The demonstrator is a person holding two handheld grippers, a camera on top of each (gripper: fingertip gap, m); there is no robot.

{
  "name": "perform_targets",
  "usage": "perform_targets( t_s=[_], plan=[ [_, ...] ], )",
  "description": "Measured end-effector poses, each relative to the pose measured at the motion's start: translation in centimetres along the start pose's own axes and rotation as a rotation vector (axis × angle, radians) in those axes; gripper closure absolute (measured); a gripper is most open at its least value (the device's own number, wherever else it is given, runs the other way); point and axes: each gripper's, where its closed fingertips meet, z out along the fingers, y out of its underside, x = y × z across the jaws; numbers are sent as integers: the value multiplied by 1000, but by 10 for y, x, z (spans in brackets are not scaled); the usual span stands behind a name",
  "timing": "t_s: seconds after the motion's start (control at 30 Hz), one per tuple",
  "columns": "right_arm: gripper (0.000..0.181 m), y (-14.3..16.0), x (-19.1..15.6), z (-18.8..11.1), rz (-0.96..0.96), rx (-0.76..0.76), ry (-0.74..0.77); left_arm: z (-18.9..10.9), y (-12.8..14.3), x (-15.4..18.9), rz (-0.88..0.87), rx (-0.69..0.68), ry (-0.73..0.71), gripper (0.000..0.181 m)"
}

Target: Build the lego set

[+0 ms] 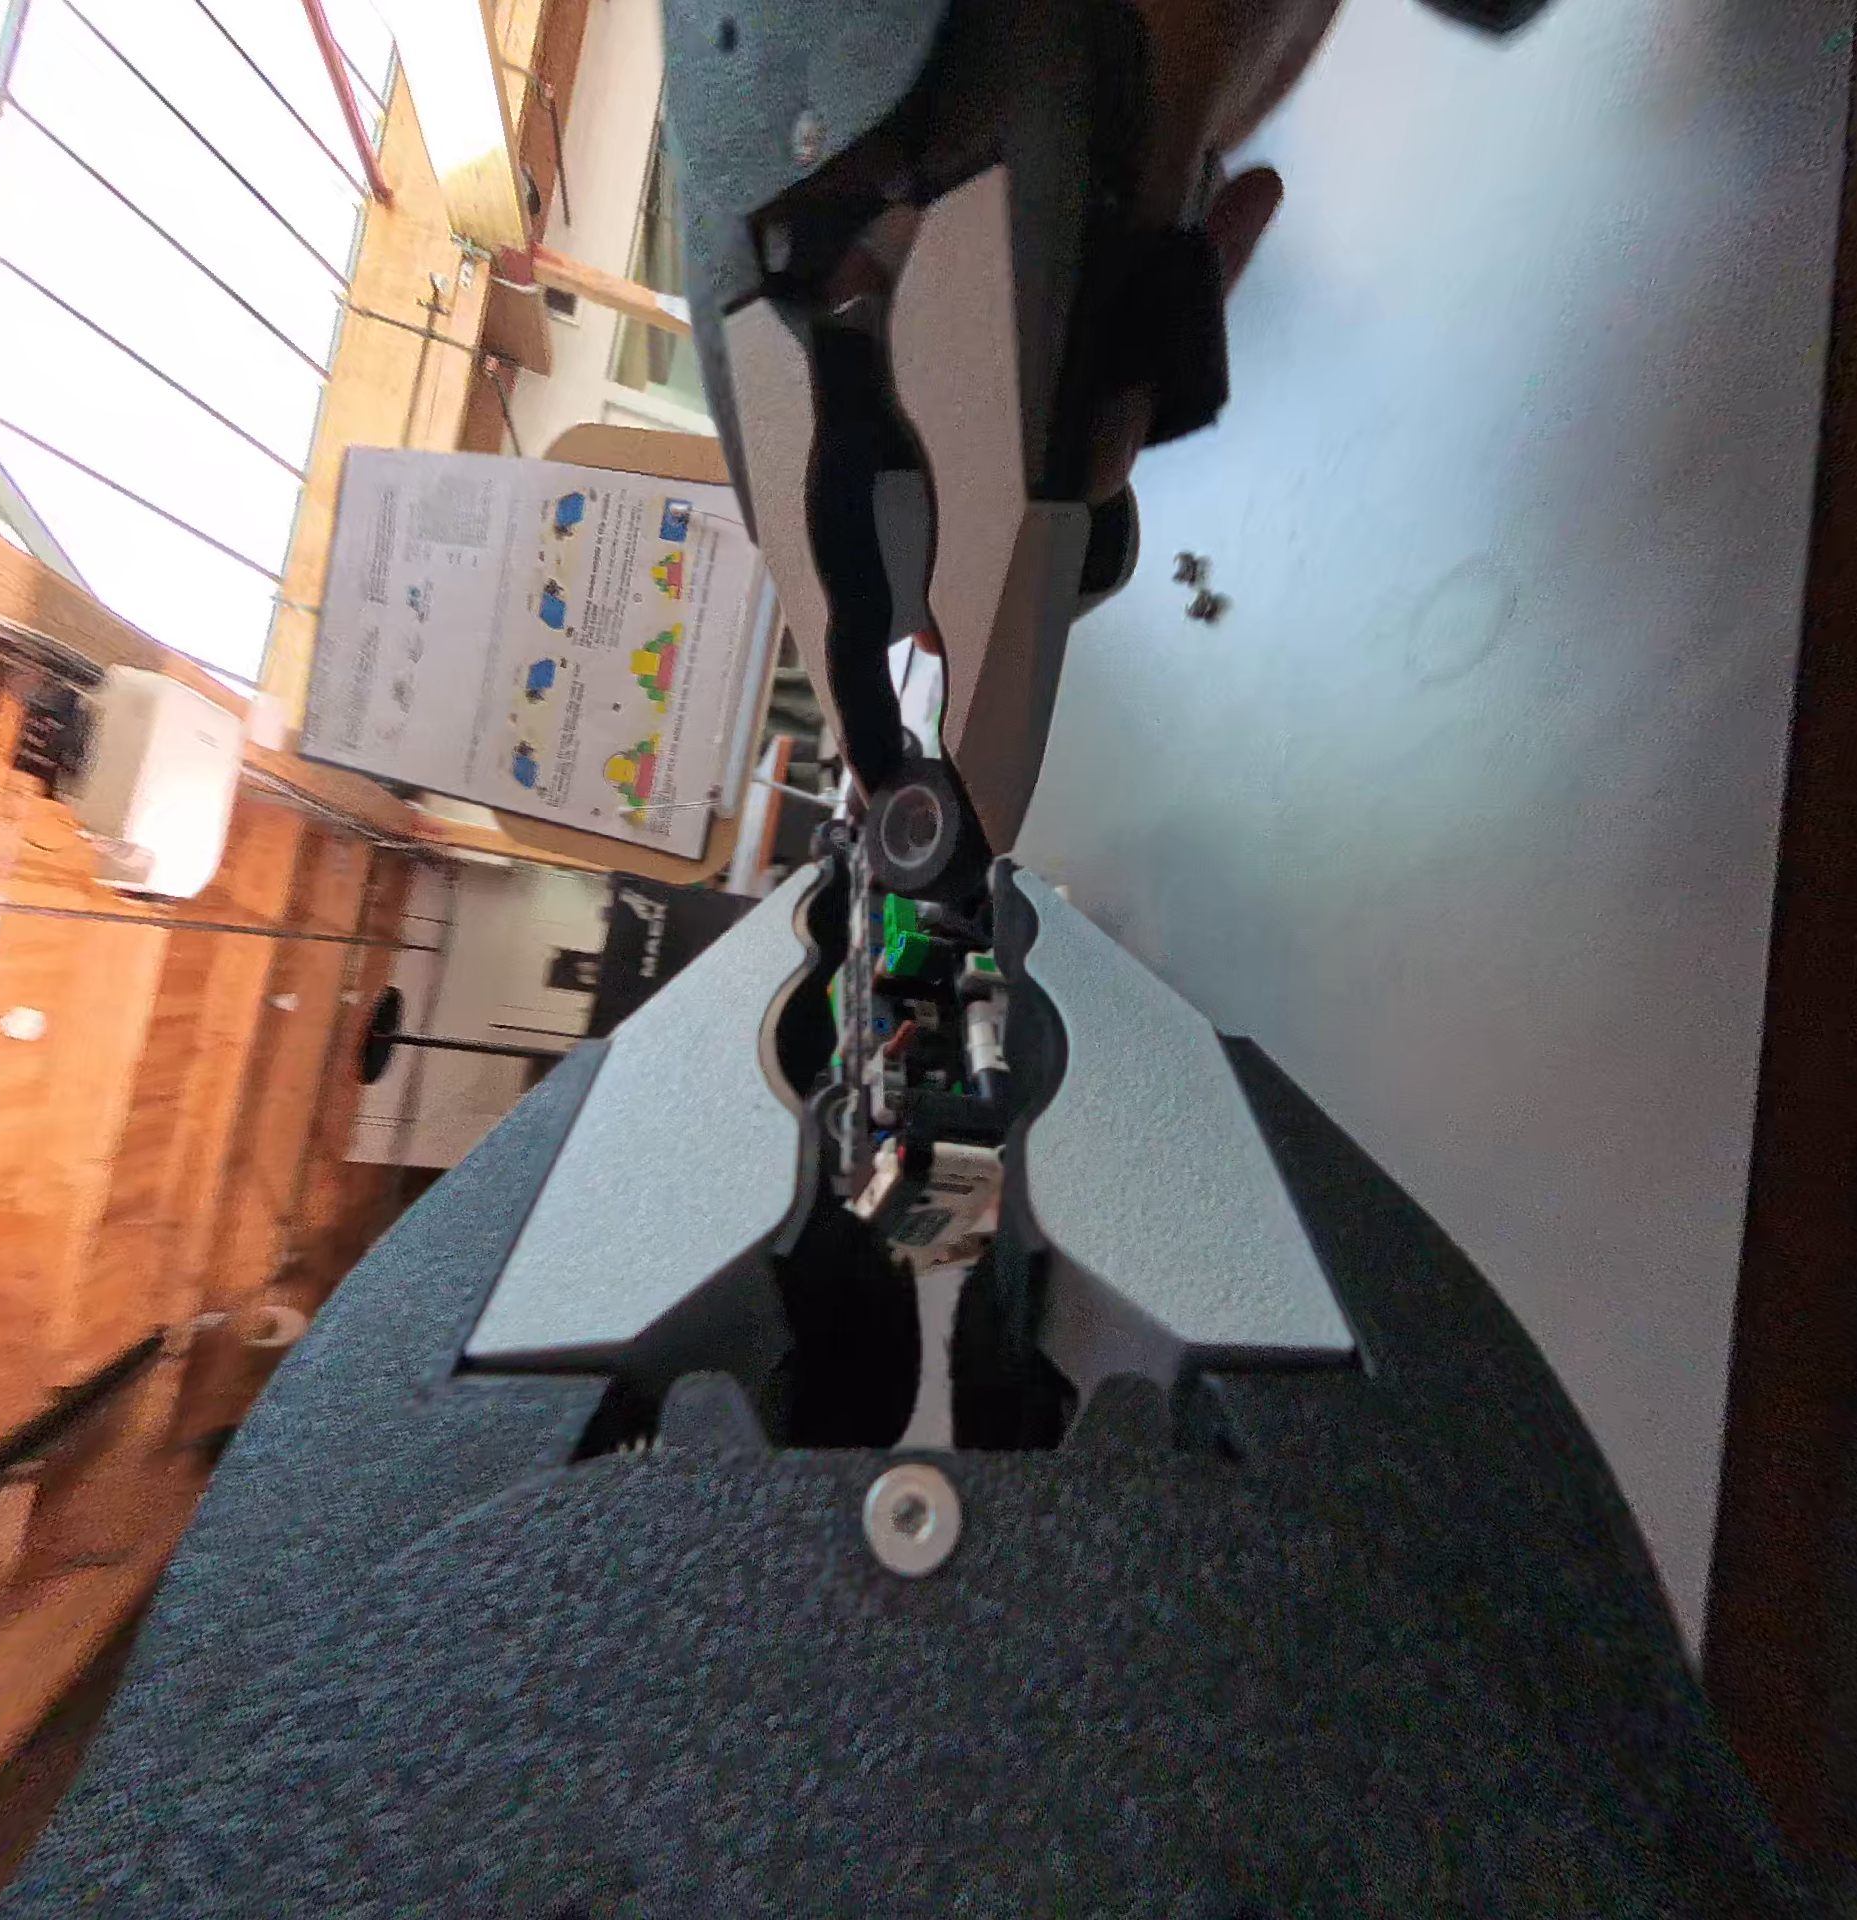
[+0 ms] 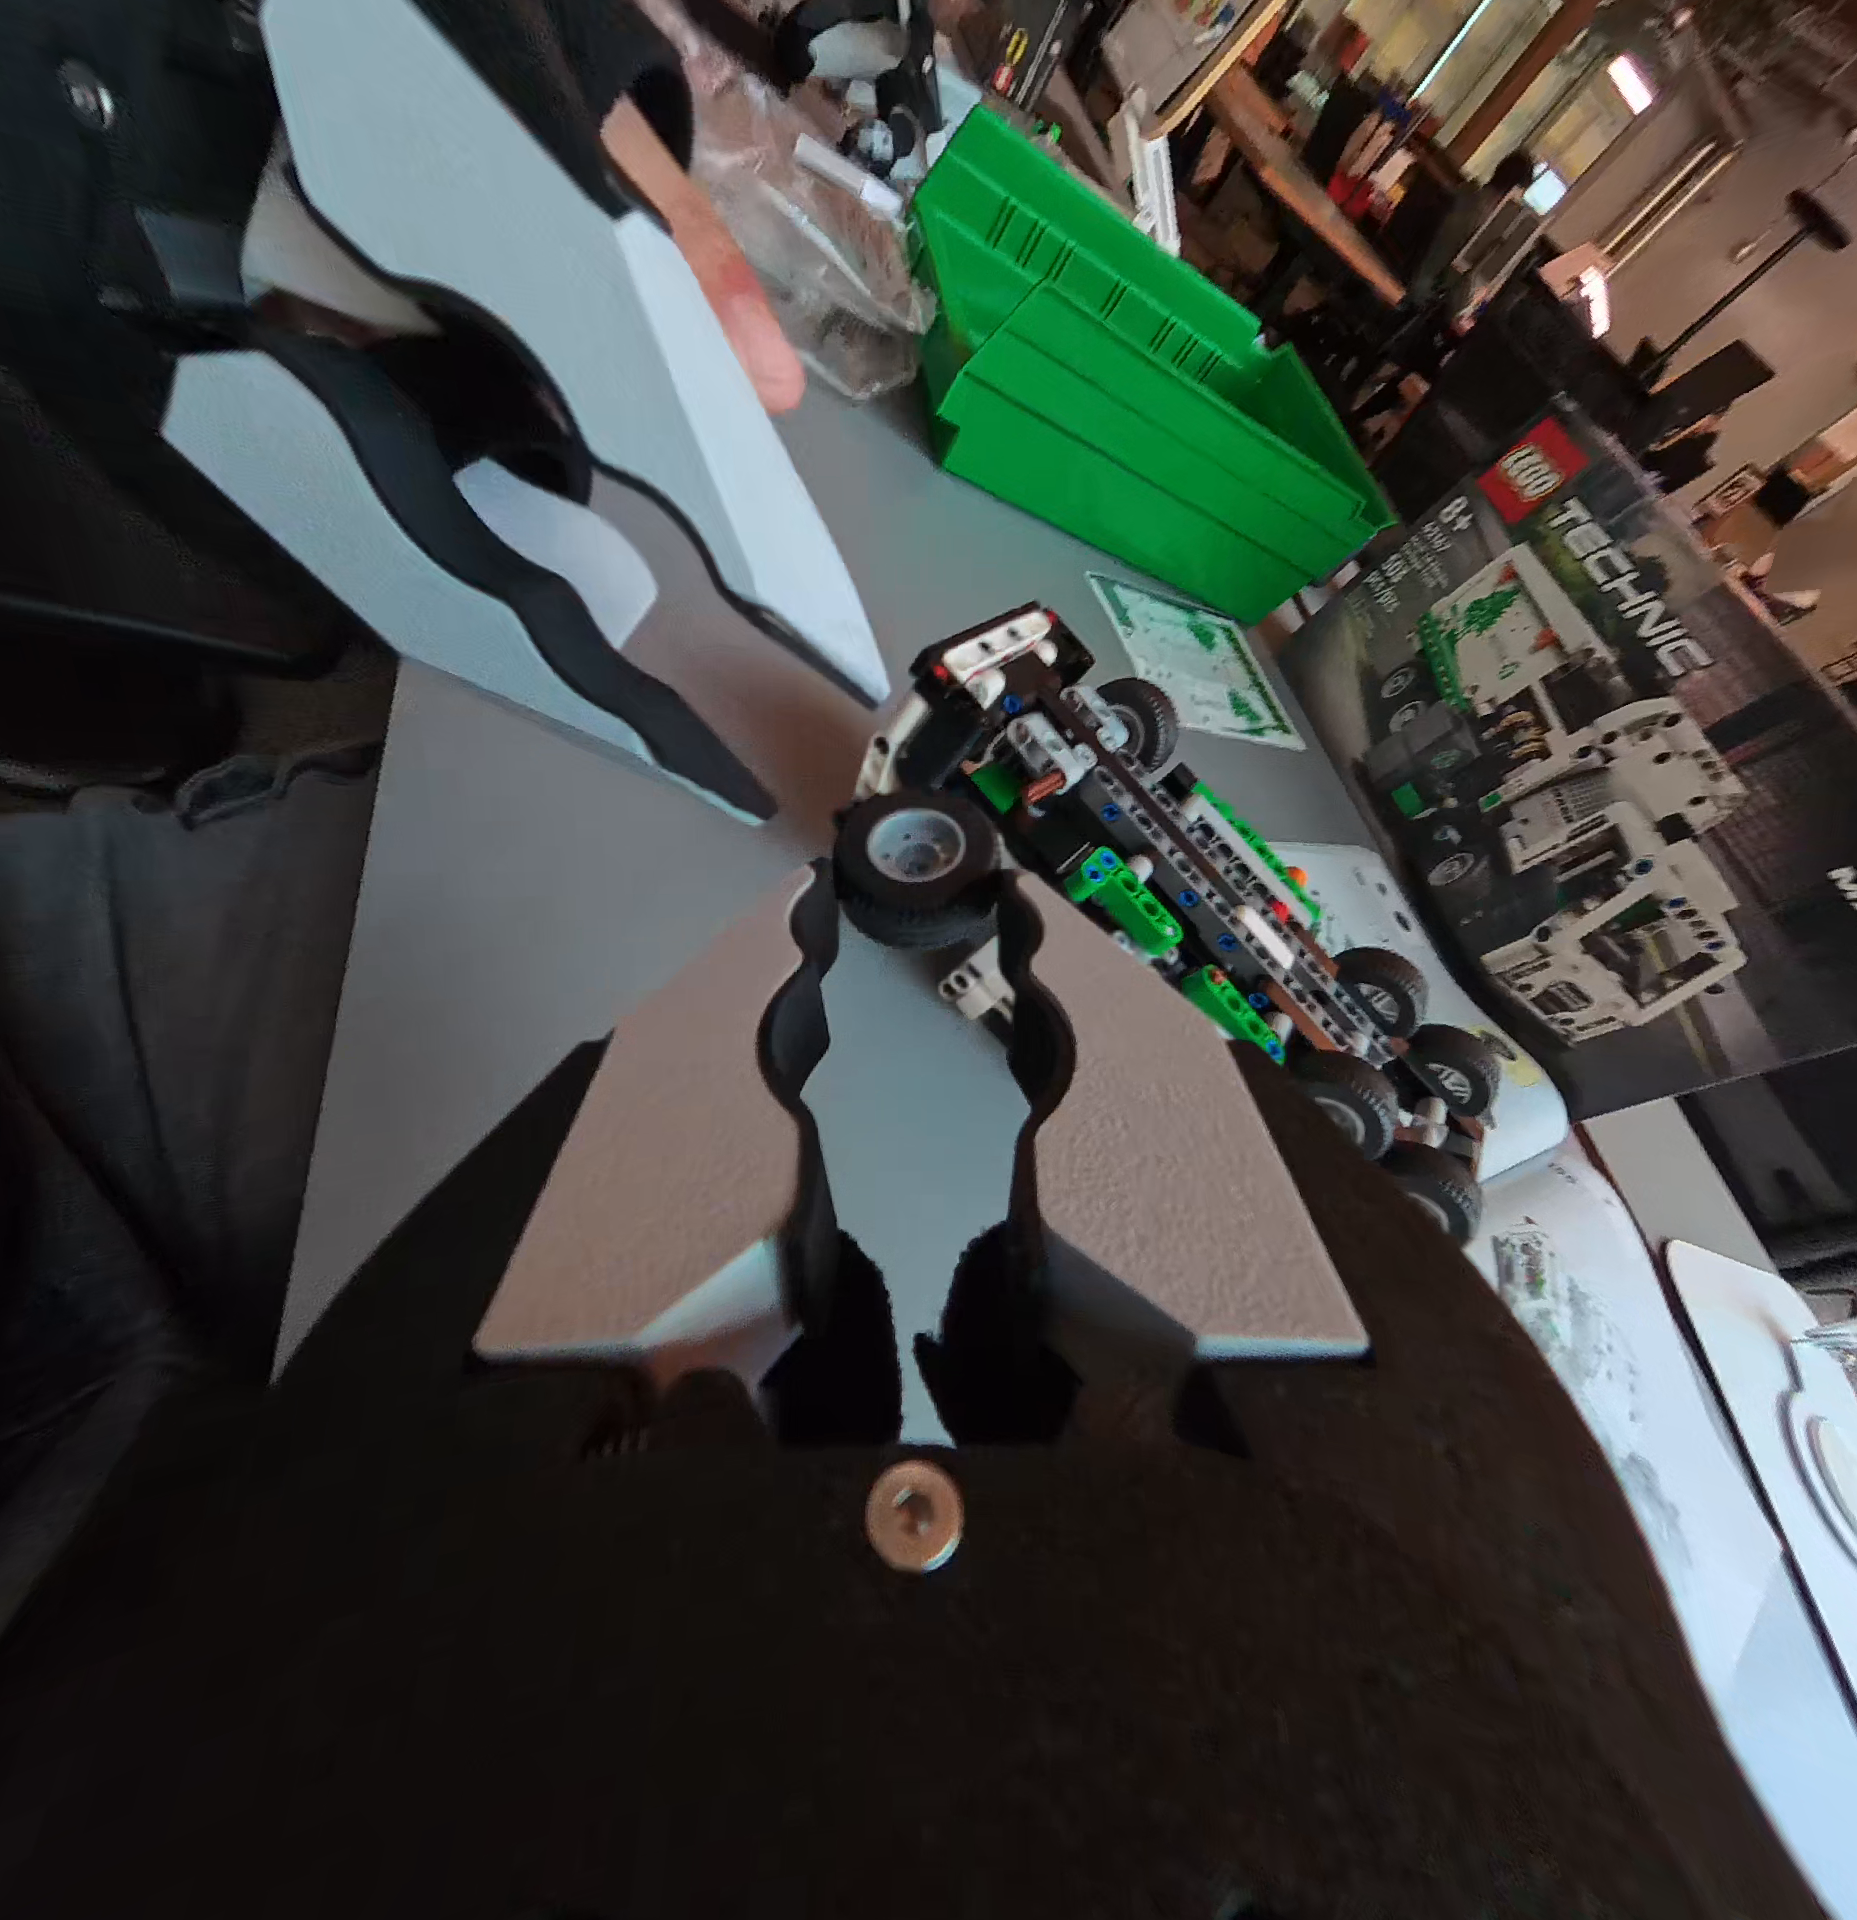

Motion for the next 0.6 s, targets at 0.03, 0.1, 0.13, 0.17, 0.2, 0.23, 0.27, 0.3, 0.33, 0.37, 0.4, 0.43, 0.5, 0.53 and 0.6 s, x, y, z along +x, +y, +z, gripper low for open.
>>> perform_targets(
  t_s=[0.03, 0.1, 0.13, 0.17, 0.2, 0.23, 0.27, 0.3, 0.33, 0.37, 0.4, 0.43, 0.5, 0.53, 0.6],
  plan=[
    [152, -5, 3, -2, -3, 35, 23, -1, 1, -1, -124, 22, 36, 154],
    [152, -13, 4, -5, -33, 97, 53, 2, 6, 6, -399, 36, 168, 139],
    [152, -17, 4, -6, -48, 121, 70, 2, 7, 9, -485, 55, 217, 140],
    [152, -20, 1, -7, -53, 144, 65, 3, 8, 9, -506, 72, 223, 142],
    [152, -23, -6, -6, -48, 165, 28, 4, 10, 6, -476, 79, 188, 145],
    [152, -25, -12, -5, -27, 178, -7, 4, 10, 4, -431, 85, 145, 145],
    [152, -26, -13, -4, 0, 190, -16, 5, 8, 3, -401, 95, 120, 146],
    [152, -28, -17, -2, 22, 208, -32, 5, 4, 3, -394, 108, 110, 146],
    [152, -28, -18, -1, 39, 220, -41, 4, 2, 3, -393, 115, 107, 144],
    [152, -28, -19, -1, 47, 228, -41, 4, 1, 3, -384, 114, 103, 144],
    [151, -28, -19, -1, 58, 235, -45, 4, 1, 3, -373, 113, 97, 144],
    [151, -28, -20, 0, 75, 238, -59, 4, 1, 3, -362, 114, 91, 145],
    [151, -25, -21, 1, 144, 218, -113, 3, 1, 2, -325, 109, 70, 145],
    [152, -23, -21, 2, 176, 201, -134, 4, 2, 2, -297, 101, 55, 146],
    [152, -17, -22, 6, 228, 145, -161, 6, 4, 4, -235, 75, 32, 146]
  ],
)
